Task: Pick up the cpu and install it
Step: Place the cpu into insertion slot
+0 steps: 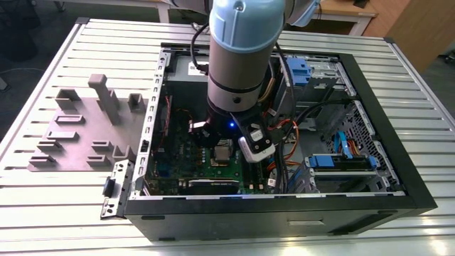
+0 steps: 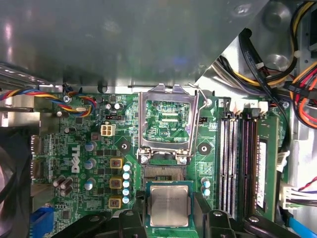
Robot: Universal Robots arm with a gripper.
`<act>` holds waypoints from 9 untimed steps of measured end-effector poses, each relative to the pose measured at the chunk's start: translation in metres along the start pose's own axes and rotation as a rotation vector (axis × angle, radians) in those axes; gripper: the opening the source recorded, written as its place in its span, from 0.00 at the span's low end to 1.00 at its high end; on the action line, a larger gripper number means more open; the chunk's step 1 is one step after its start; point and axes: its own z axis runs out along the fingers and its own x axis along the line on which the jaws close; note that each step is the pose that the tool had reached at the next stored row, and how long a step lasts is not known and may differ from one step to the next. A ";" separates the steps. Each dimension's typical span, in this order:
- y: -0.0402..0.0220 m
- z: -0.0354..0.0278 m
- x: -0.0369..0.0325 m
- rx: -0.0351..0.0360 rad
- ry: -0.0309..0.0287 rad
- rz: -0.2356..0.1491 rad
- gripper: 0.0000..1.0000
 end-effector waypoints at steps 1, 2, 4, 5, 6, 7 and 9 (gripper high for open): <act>0.0001 0.0019 0.0000 -0.0002 0.0008 0.000 0.47; 0.0001 0.0037 0.0000 -0.0002 0.0011 0.000 0.47; 0.0003 0.0074 0.0001 -0.0001 0.0016 0.000 0.47; 0.0004 0.0088 0.0004 -0.0001 0.0021 0.000 0.47; 0.0003 0.0095 0.0009 0.0001 0.0023 0.000 0.47; 0.0004 0.0104 0.0013 0.0000 0.0025 0.000 0.47; 0.0004 0.0127 0.0019 -0.0001 0.0029 0.000 0.47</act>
